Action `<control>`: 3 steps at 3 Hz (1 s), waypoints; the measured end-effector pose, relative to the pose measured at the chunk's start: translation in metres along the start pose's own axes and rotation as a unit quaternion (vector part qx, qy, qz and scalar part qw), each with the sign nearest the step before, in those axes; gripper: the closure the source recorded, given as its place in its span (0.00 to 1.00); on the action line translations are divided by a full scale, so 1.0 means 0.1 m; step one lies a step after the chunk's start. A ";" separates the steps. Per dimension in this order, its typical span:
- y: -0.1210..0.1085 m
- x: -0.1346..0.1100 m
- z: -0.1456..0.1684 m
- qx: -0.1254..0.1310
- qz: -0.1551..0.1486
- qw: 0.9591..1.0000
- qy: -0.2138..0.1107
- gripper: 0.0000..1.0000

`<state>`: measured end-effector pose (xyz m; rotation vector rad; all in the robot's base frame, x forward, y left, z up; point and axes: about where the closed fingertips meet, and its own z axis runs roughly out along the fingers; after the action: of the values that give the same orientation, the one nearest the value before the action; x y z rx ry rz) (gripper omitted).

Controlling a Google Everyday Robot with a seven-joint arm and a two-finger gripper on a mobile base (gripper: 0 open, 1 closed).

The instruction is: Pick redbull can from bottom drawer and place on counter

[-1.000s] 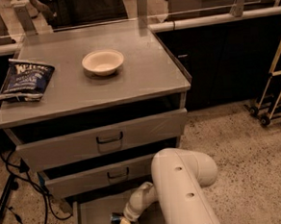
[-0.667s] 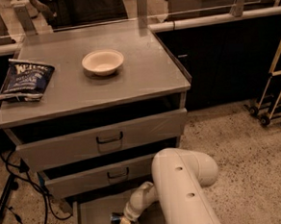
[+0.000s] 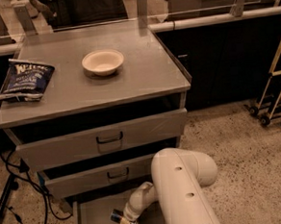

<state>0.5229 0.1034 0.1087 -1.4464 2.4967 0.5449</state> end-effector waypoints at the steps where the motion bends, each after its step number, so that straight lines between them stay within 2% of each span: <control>1: 0.00 0.00 0.00 0.000 0.000 1.000 0.000 1.00; 2: 0.01 0.01 -0.04 -0.001 0.005 1.000 0.006 1.00; 3: -0.01 0.10 -0.27 0.004 0.030 0.999 0.016 1.00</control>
Offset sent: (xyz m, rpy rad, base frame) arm 0.0000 0.0000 0.0000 0.0000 0.0000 0.0000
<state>0.5192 0.0842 0.1292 -1.3907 2.5713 0.5262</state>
